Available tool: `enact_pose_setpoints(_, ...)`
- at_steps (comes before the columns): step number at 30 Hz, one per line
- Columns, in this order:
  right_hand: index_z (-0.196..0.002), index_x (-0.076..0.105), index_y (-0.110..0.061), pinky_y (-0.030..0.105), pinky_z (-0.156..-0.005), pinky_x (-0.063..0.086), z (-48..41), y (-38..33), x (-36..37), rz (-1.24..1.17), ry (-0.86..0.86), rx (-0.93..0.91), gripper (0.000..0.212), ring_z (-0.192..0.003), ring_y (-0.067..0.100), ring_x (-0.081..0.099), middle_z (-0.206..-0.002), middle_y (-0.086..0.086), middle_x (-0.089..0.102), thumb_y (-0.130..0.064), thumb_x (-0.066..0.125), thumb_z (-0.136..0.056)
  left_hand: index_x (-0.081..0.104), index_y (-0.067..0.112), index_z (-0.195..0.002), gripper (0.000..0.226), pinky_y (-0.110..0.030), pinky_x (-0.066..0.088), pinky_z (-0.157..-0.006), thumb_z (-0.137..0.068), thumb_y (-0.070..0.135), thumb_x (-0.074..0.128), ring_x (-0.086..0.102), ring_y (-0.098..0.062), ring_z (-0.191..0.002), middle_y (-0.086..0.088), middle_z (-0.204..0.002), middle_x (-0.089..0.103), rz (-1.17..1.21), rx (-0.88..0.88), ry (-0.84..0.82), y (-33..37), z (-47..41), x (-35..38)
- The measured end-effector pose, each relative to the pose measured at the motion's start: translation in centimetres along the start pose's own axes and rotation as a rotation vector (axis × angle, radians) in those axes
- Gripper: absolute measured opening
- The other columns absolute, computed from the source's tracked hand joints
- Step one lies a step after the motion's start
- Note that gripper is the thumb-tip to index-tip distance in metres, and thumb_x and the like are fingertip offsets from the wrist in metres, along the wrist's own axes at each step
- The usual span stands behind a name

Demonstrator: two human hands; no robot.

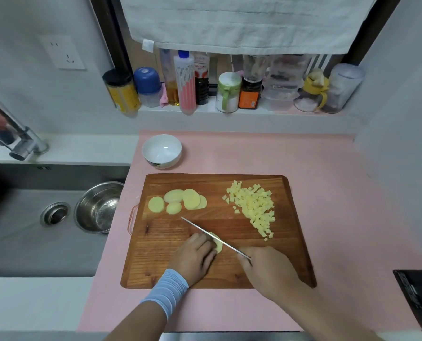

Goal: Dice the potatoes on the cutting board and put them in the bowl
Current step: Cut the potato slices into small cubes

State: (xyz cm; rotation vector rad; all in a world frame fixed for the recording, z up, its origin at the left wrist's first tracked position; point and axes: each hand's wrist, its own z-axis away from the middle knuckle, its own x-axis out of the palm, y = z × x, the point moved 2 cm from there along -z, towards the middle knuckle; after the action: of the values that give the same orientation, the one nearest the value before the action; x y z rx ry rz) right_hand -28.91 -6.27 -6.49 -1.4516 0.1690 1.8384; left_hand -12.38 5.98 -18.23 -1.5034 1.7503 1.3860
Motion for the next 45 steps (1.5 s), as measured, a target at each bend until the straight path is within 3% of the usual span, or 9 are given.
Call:
enact_pose_setpoints(6, -0.062, 0.04, -0.028, 0.023, -0.05, 0.031, -1.3, 0.1, -0.4, -0.032, -0.088, 0.034, 0.044, -0.055, 0.009, 0.047, -0.062, -0.008, 0.049, -0.04, 0.043, -0.105, 0.066, 0.014, -0.095, 0.016, -0.035, 0.051, -0.078, -0.097, 0.026, 0.056, 0.056, -0.021, -0.087, 0.001, -0.105, 0.062, 0.0, -0.039, -0.025, 0.3, 0.0, 0.1)
enact_pose_setpoints(9, -0.064, 0.042, -0.027, 0.029, -0.06, 0.037, -2.6, -0.3, -0.1, -0.035, -0.104, 0.025, 0.042, -0.064, 0.013, 0.051, -0.067, -0.009, 0.051, -0.04, 0.044, -0.104, 0.066, 0.013, -0.095, 0.017, -0.035, 0.051, -0.079, -0.097, 0.026, 0.056, 0.056, -0.022, -0.088, 0.0, -0.105, 0.062, -0.002, -0.052, -0.03, 0.4, -0.1, 0.1)
enact_pose_setpoints(19, -0.068, 0.047, -0.027, 0.03, -0.062, 0.04, -2.6, -0.4, 0.3, -0.03, -0.093, 0.004, 0.039, -0.07, 0.015, 0.056, -0.072, -0.01, 0.056, -0.041, 0.043, -0.104, 0.064, 0.016, -0.089, 0.015, -0.034, 0.05, -0.069, -0.099, 0.025, 0.057, 0.055, -0.02, -0.082, 0.001, -0.09, 0.06, -0.057, -0.05, 0.036, 1.3, 0.6, -0.3)
enact_pose_setpoints(24, -0.091, 0.064, -0.026, 0.032, -0.067, 0.047, -1.5, -1.3, -0.3, 0.032, -0.024, -0.059, 0.033, -0.077, 0.019, 0.06, -0.082, -0.006, 0.066, -0.044, 0.039, -0.105, 0.065, 0.015, -0.091, 0.012, -0.033, 0.051, -0.074, -0.098, 0.022, 0.059, 0.055, -0.019, -0.083, 0.002, -0.095, 0.061, -0.018, -0.043, 0.041, 1.2, 0.5, -0.3)
enact_pose_setpoints(28, -0.077, 0.047, -0.029, 0.033, -0.063, 0.041, -0.4, -1.3, -0.2, 0.042, -0.025, -0.1, 0.031, -0.075, 0.018, 0.059, -0.075, -0.007, 0.059, -0.043, 0.04, -0.104, 0.069, 0.012, -0.095, 0.011, -0.033, 0.051, -0.084, -0.097, 0.019, 0.061, 0.06, -0.021, -0.092, 0.0, -0.102, 0.064, 0.011, -0.03, 0.044, 0.8, 0.6, 0.0)
enact_pose_setpoints(36, -0.086, 0.061, -0.024, 0.03, -0.07, 0.052, 0.5, -0.1, -0.4, 0.04, -0.051, -0.031, 0.033, -0.076, 0.015, 0.063, -0.082, -0.006, 0.067, -0.042, 0.041, -0.105, 0.066, 0.014, -0.091, 0.007, -0.024, 0.046, -0.081, -0.095, 0.019, 0.062, 0.053, -0.016, -0.086, 0.003, -0.098, 0.06, 0.008, -0.009, 0.084, 1.1, 0.6, -0.3)
enact_pose_setpoints(41, -0.067, 0.046, -0.025, 0.03, -0.065, 0.042, -1.0, -0.7, 0.3, 0.007, -0.111, 0.005, 0.041, -0.07, 0.017, 0.055, -0.069, -0.008, 0.055, -0.04, 0.043, -0.105, 0.066, 0.015, -0.092, 0.008, -0.026, 0.048, -0.081, -0.096, 0.02, 0.06, 0.055, -0.018, -0.085, 0.004, -0.097, 0.06, 0.017, -0.016, 0.082, 1.0, 0.6, -0.1)
enact_pose_setpoints(45, -0.077, 0.052, -0.024, 0.03, -0.068, 0.04, -3.1, -2.1, 0.8, 0.008, -0.093, -0.001, 0.033, -0.074, 0.02, 0.052, -0.072, -0.009, 0.05, -0.041, 0.044, -0.104, 0.067, 0.015, -0.093, 0.007, -0.025, 0.049, -0.081, -0.095, 0.019, 0.062, 0.055, -0.017, -0.087, 0.003, -0.101, 0.063, 0.013, -0.025, 0.081, 1.1, 0.6, -0.2)
